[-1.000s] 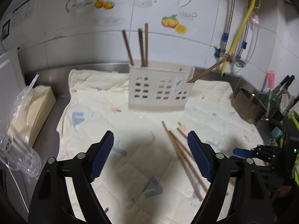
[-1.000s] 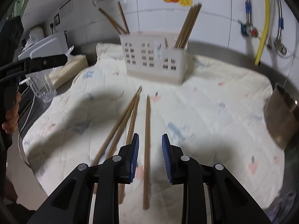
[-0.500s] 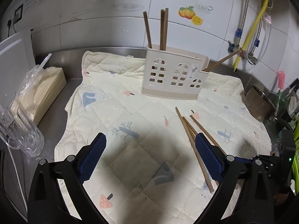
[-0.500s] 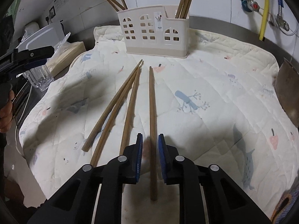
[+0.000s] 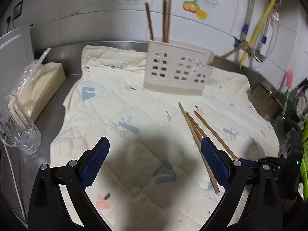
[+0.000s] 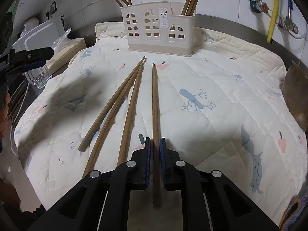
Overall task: Organize utensils
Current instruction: 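Close the right tool on a chopstick while the left tool closes on another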
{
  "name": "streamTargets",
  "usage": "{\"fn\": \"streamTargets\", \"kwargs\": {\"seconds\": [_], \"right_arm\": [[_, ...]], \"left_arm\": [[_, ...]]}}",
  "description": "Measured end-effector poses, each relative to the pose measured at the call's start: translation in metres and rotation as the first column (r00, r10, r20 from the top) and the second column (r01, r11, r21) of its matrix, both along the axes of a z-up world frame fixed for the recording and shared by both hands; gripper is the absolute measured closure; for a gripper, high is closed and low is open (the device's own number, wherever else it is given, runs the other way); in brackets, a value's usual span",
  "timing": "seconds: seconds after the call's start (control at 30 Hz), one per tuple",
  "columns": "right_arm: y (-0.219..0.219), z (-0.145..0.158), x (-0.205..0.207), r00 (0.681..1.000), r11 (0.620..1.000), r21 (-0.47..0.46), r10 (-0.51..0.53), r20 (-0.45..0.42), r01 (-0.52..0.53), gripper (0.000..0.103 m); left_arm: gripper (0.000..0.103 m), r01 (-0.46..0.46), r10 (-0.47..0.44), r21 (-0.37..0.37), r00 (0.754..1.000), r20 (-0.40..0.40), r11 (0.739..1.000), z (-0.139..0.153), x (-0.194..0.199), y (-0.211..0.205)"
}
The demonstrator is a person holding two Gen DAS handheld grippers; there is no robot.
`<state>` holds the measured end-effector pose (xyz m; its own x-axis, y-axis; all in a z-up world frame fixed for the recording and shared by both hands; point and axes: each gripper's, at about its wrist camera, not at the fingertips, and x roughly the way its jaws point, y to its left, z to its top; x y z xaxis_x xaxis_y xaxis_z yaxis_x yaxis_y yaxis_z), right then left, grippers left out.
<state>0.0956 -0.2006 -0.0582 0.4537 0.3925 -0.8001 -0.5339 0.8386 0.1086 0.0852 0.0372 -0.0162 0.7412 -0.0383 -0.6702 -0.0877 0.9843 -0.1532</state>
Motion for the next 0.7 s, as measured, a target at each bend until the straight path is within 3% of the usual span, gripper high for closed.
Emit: {"fn": "streamTargets", "kwargs": {"seconds": [0.13,0.3,0.57,0.7], "right_arm": [[-0.003,0.001,0.001,1.000,1.000,0.014,-0.012,0.001,0.012,0.097],[-0.010,0.009,0.001,0.999,0.999,0.033,-0.031,0.016,0.031,0.097],[-0.024,0.034,-0.003,0.996,0.996,0.081,-0.048,0.075,0.042,0.097],[-0.027,0.040,-0.006,0.995,0.994,0.099,-0.048,0.091,0.039,0.097]], "left_arm": [[0.010,0.027,-0.027,0.003,0.999,-0.024,1.000,-0.010,-0.003,-0.013],[0.021,0.077,-0.078,-0.024,0.995,-0.059,0.997,-0.021,-0.004,-0.032],[0.049,0.179,-0.192,-0.108,0.972,-0.133,0.978,-0.047,0.006,-0.071],[0.062,0.189,-0.207,-0.121,0.965,-0.161,0.974,-0.056,0.015,-0.083]]}}
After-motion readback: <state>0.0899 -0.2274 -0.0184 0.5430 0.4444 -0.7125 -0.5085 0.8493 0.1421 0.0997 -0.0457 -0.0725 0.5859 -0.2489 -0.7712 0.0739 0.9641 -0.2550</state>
